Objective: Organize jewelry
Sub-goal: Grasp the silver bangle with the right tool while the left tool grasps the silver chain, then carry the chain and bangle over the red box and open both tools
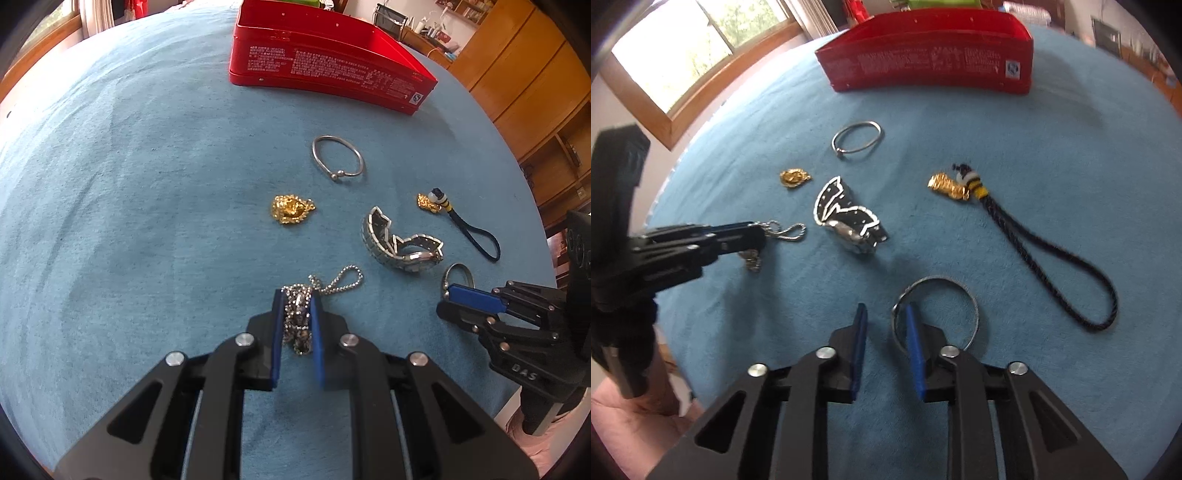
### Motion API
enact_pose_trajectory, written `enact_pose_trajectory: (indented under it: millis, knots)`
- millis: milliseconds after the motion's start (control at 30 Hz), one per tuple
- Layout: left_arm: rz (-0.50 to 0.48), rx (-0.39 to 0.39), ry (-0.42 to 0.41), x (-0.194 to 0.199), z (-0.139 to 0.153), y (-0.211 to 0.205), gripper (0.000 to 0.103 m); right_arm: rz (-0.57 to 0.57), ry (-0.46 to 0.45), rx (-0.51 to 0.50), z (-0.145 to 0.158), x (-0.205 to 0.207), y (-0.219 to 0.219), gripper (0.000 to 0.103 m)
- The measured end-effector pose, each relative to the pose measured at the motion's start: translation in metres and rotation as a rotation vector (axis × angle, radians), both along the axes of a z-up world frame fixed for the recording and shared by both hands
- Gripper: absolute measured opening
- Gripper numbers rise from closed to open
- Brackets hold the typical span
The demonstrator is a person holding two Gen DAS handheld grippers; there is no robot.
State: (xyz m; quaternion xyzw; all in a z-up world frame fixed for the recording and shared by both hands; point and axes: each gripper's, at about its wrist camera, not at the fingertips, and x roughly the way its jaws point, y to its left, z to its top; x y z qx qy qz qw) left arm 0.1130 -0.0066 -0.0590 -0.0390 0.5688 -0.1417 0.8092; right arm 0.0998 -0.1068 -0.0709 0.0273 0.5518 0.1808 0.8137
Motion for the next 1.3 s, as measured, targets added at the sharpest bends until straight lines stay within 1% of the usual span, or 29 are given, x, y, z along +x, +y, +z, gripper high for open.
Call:
enact_pose_trajectory:
  millis: [33,67,167,233,367,433,567,700,900,1033,1300]
  knots:
    - [-0.002,-0.002,0.0,0.0,0.0,0.001,0.012,-0.002,-0.011,-0.022,0.0,-0.001,0.001,0.004]
    - [-0.004,-0.005,-0.001,0.0,0.001,0.002,0.012,-0.002,-0.022,-0.042,0.0,-0.001,0.002,0.003]
    - [-0.012,-0.015,-0.008,-0.001,0.004,0.003,0.012,-0.001,-0.03,-0.035,0.0,-0.002,0.001,0.003]
    - [-0.015,-0.025,-0.018,-0.003,0.008,0.005,0.012,-0.005,-0.033,-0.007,0.003,-0.004,-0.003,0.003]
    - [-0.019,-0.041,-0.045,-0.006,0.021,0.007,0.012,-0.025,-0.067,0.026,0.019,-0.008,-0.016,0.003]
    - [-0.02,-0.054,-0.064,-0.008,0.03,0.009,0.012,-0.031,-0.089,0.055,0.03,-0.01,-0.022,0.003]
    - [-0.026,-0.083,-0.116,-0.013,0.053,0.013,0.011,-0.043,-0.136,0.074,0.051,-0.013,-0.029,0.003]
    - [-0.029,-0.098,-0.164,-0.015,0.074,0.013,0.011,-0.058,-0.161,0.104,0.063,-0.011,-0.035,0.003]
    - [-0.03,-0.121,-0.209,-0.013,0.097,0.015,0.011,-0.071,-0.174,0.131,0.071,-0.001,-0.041,0.003]
    - [-0.03,-0.147,-0.222,-0.01,0.107,0.016,0.011,-0.068,-0.181,0.135,0.075,0.003,-0.042,0.003]
    - [-0.029,-0.162,-0.308,-0.006,0.145,0.017,0.011,-0.068,-0.205,0.148,0.087,0.014,-0.042,0.003]
